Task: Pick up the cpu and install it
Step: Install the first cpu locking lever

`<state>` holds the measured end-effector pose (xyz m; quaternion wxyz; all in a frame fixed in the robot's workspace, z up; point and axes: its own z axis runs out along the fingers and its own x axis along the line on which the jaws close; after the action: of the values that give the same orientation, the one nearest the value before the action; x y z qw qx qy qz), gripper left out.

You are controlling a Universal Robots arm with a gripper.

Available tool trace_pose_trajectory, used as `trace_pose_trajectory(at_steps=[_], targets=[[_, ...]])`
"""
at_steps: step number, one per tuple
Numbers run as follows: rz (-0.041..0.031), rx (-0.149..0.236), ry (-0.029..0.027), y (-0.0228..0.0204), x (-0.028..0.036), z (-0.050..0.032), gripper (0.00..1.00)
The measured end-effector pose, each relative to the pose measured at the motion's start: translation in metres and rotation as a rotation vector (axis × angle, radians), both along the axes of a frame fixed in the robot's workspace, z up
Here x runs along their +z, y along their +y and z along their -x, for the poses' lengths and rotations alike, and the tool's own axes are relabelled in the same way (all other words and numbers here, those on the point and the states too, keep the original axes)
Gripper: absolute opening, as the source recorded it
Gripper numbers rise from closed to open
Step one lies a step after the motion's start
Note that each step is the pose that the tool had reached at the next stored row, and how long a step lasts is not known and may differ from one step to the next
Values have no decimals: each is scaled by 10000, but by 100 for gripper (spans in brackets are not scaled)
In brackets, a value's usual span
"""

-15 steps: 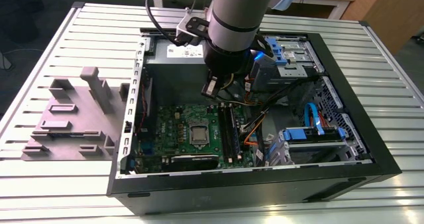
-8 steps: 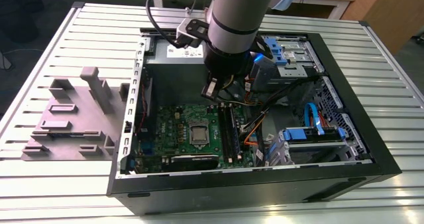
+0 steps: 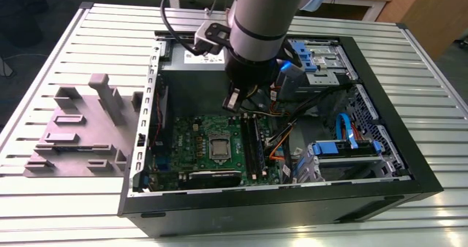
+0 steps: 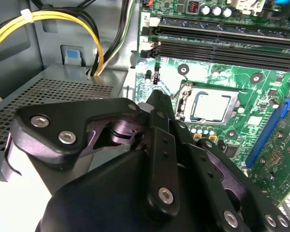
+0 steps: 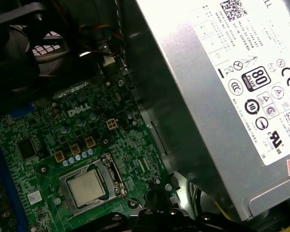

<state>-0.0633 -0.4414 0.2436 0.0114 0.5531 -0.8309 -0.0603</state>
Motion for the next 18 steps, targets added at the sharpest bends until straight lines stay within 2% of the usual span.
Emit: trace_pose_trajectory(at_steps=[18], targets=[[150,0,0,-148,-1,0,10]])
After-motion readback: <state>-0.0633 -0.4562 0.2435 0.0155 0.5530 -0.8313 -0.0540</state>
